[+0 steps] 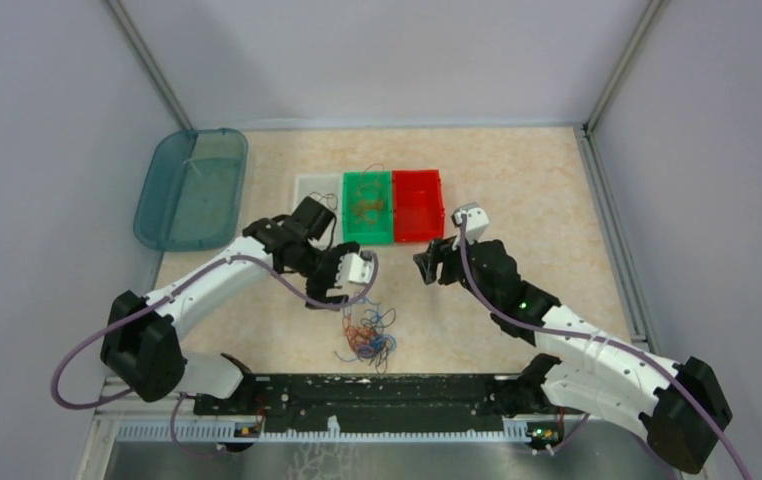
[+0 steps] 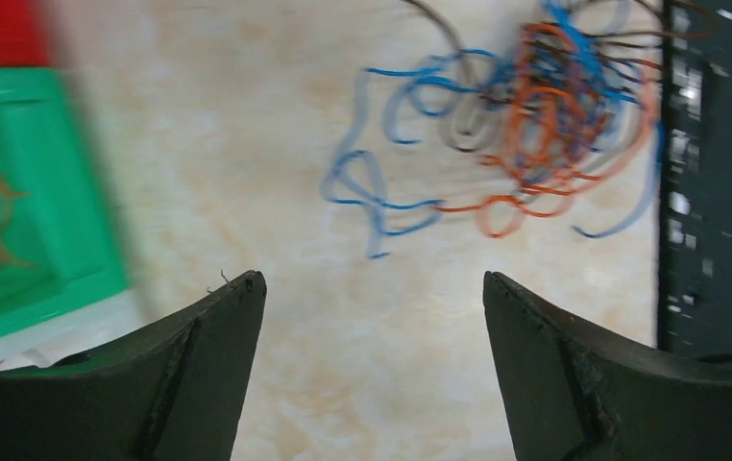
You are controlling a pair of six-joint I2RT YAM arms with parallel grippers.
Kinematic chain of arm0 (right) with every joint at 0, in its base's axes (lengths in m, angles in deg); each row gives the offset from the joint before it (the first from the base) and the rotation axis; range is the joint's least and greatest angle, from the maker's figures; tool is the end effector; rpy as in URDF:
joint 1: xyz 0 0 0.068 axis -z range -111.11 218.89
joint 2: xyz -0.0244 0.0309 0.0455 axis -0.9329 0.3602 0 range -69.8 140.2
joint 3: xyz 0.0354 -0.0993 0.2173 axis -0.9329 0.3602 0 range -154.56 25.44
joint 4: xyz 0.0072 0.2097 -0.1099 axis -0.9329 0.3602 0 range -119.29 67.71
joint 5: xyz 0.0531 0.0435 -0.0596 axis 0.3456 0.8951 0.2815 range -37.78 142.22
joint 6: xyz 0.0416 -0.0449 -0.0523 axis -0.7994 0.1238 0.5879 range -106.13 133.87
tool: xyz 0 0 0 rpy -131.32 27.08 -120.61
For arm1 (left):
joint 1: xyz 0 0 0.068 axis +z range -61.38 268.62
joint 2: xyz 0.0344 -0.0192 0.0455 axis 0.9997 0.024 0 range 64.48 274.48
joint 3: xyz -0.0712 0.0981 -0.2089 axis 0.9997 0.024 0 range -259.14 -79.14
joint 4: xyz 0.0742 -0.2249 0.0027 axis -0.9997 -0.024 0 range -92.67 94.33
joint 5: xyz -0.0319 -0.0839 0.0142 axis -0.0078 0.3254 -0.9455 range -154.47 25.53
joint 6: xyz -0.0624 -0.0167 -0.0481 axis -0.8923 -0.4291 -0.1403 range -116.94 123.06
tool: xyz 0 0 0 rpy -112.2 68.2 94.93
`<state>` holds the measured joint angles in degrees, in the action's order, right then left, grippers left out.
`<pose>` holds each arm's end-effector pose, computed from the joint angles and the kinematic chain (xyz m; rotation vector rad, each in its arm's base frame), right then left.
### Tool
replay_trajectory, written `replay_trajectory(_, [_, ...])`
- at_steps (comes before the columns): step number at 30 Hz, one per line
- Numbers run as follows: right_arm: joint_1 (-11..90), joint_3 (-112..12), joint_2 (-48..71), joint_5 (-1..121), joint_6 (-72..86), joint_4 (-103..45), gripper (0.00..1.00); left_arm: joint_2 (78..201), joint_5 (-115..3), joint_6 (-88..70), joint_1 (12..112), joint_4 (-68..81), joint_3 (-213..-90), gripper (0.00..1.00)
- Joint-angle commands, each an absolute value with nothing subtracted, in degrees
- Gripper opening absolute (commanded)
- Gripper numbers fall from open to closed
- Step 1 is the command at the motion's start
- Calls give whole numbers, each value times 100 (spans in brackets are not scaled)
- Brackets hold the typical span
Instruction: Untangle the cables
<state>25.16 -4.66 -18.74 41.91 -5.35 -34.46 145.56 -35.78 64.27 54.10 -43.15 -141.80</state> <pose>0.1800 0.1550 0.2327 -0.2736 1.8646 0.5981 0.1999 -0.1780 0.2068 2.0048 1.6241 -0.5141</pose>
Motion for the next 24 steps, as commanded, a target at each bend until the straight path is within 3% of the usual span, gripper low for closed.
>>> replay_trajectory(1, [2556,-458,-1929,4356,-693,-3502,62,13979,-3233,6779,4898,-4565,-13425,87])
replay_trajectory(14, [2556,-358,-2227,4345,-786,-3419,58,14897,-2854,5920,4593,-4596,-13532,64])
replay_trajectory(24, [2556,-295,-2352,4497,-775,-3463,57,15151,-3296,5784,4591,-4327,-13618,59])
